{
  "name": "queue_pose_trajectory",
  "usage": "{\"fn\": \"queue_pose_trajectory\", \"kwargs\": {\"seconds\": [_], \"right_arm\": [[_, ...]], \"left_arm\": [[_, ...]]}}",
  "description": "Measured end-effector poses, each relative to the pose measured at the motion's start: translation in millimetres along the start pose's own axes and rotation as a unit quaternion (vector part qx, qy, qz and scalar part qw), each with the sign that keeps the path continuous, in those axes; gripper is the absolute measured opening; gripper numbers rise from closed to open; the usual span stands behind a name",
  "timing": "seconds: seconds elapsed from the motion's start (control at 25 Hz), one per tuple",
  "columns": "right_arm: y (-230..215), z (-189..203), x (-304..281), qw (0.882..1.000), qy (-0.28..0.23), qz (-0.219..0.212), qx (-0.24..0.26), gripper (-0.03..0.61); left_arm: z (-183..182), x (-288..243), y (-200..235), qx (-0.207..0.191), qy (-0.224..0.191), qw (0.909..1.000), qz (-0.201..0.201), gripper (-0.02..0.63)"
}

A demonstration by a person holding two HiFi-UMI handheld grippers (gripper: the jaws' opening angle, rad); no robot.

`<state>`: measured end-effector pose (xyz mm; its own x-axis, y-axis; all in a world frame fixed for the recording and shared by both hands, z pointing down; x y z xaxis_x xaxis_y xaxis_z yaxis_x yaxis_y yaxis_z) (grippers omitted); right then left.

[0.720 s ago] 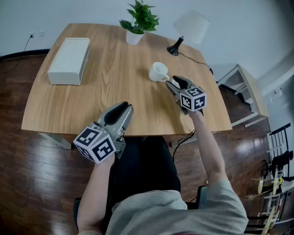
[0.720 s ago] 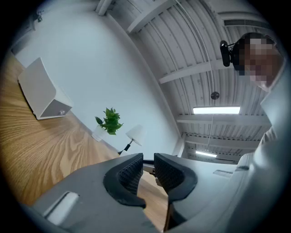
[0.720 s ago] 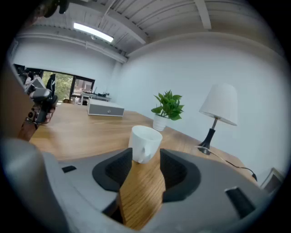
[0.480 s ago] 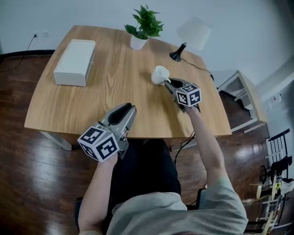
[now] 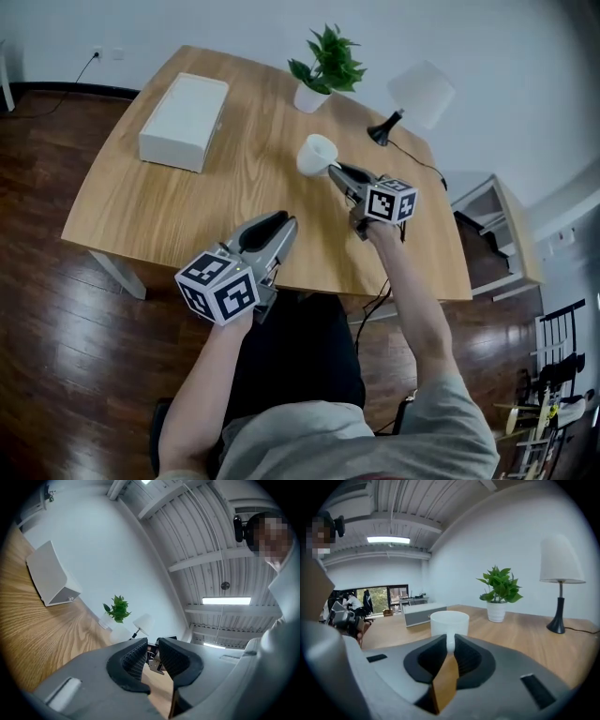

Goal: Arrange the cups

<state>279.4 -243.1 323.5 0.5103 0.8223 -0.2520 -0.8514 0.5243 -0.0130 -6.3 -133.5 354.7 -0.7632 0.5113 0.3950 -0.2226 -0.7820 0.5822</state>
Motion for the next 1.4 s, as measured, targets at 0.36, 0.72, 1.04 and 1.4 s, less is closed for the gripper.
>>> {"fn": "queue_pose_trajectory", "kwargs": {"seconds": [0.36, 0.72, 1.04, 1.4], "right_arm": [[76.3, -89.3, -108.2, 0.987, -0.069, -0.130, 0.060, 0.066], [112.0, -102.6, -236.4, 0.984, -0.031, -0.153, 0.090, 0.066], [114.9, -110.5, -294.7, 0.988, -0.029, -0.129, 0.080, 0.066], [110.6, -98.2, -268.9, 0.991, -0.011, -0.088, 0.103, 0.181]], "left_arm": [[-6.3, 5.8, 16.0, 0.035, -0.019, 0.9989, -0.027, 0.065], [-10.2, 10.5, 29.0, 0.081, -0.046, 0.9950, -0.036, 0.066], [-13.5, 15.5, 35.3, 0.110, -0.060, 0.9914, -0.038, 0.066], [-16.3, 18.6, 32.4, 0.100, -0.060, 0.9926, -0.031, 0.066]]}}
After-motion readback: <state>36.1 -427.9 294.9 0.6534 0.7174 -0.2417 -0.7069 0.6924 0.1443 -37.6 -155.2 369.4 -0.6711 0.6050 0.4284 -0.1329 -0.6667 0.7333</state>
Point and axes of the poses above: the fingertips, and each gripper's own axes: x backward along the fingers, y to its left, z out of its underside, the point moved 9 cm from there along x, backward along the fingers, and after that the axes turned 7 degrees about -y, right-handed, at the moved point
